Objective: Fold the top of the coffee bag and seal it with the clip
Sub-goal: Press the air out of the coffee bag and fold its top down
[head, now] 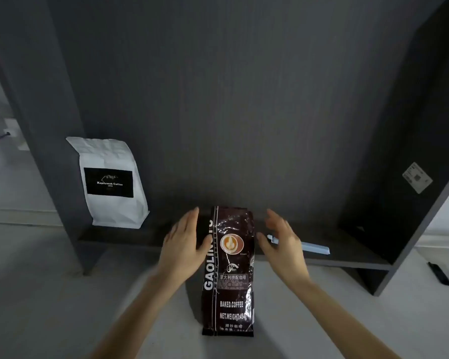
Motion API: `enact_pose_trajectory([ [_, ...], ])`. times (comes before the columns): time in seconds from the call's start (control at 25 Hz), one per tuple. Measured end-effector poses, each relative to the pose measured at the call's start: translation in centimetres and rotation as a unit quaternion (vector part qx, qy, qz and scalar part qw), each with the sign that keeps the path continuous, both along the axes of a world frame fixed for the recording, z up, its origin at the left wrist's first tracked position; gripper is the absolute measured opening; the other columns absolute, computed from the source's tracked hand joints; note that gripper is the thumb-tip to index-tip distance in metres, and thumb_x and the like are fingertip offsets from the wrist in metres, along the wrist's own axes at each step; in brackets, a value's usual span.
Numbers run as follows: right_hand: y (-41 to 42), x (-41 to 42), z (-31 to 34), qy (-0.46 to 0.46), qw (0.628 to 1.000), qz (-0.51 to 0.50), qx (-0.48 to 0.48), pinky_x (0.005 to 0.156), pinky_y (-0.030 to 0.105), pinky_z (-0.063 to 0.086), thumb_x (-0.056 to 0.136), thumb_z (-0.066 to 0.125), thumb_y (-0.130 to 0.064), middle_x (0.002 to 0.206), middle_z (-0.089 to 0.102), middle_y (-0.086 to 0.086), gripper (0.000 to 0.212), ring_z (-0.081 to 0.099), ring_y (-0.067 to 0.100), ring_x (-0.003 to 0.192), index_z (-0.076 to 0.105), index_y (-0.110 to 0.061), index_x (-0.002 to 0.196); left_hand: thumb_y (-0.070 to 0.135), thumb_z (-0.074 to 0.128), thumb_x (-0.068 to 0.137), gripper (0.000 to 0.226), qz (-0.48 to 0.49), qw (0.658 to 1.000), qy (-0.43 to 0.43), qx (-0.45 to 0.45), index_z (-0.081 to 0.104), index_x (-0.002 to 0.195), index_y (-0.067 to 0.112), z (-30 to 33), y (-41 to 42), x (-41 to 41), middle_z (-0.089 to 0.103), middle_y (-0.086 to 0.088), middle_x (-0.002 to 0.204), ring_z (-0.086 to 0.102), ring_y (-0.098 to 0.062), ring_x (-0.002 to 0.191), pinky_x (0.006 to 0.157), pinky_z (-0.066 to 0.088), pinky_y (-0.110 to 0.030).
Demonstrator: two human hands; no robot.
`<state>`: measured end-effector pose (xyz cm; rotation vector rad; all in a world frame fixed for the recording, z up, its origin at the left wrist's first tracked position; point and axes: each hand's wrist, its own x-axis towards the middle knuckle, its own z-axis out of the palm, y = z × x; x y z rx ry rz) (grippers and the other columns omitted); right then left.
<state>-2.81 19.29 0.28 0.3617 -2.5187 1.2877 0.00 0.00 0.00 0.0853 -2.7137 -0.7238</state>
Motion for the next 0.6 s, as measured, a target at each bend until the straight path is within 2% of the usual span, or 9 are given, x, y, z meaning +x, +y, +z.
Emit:
enact_pose_trajectory([
  [0.12,-0.5,-0.2,-2.4,-0.104,0.994,-0.003,-0.042,0.070,0.002,0.040,0.083,0.058,-0.008,0.110,0.066,0.012,0.036,0.061,0.015,0.094,0.052,-0.008,0.119,0.027,0.046,0.088,0.052,-0.004,0.995,-0.051,0.086,0.031,0.136,0.013,-2.4,-0.2,0.1,0.043,-0.008,0.141,0.045,-0.023,0.126,0.101,0.042,-0.045],
  [0.16,-0.8,0.0,-3.0,-0.143,0.989,-0.006,-0.046,0.067,0.004,0.040,0.084,0.057,-0.010,0.110,0.067,0.012,0.035,0.061,0.015,0.092,0.053,-0.008,0.118,0.026,0.046,0.088,0.050,-0.005,0.993,-0.068,0.100,0.034,0.134,0.012,-3.2,0.0,0.3,0.046,-0.008,0.139,0.047,-0.023,0.124,0.101,0.043,-0.045],
  [0.32,-1.2,0.3,-5.0,-0.216,0.973,-0.023,-0.077,0.084,0.022,0.039,0.084,0.058,-0.018,0.115,0.065,0.011,0.038,0.059,0.022,0.107,0.050,-0.009,0.121,0.017,0.047,0.089,0.046,-0.013,0.980,-0.091,0.174,0.037,0.132,0.007,-5.5,0.8,0.8,0.048,-0.010,0.137,0.049,-0.023,0.123,0.102,0.039,-0.035],
  [0.48,-1.6,0.5,-5.7,-0.240,0.966,-0.033,-0.087,0.086,0.025,0.041,0.085,0.056,-0.017,0.116,0.065,0.010,0.039,0.059,0.024,0.106,0.049,-0.010,0.122,0.011,0.047,0.088,0.033,-0.025,0.972,-0.086,0.216,0.049,0.121,0.010,-6.4,1.8,1.4,0.059,-0.008,0.126,0.056,-0.021,0.113,0.089,0.042,-0.026],
  [0.6,-1.5,0.8,-6.0,-0.250,0.963,-0.036,-0.099,0.081,0.023,0.041,0.085,0.056,-0.016,0.114,0.066,0.010,0.036,0.060,0.022,0.102,0.052,-0.010,0.120,0.010,0.046,0.089,0.029,-0.014,0.963,-0.086,0.254,0.052,0.118,0.010,-6.6,2.0,1.3,0.061,-0.004,0.121,0.058,-0.018,0.109,0.080,0.040,-0.017],
])
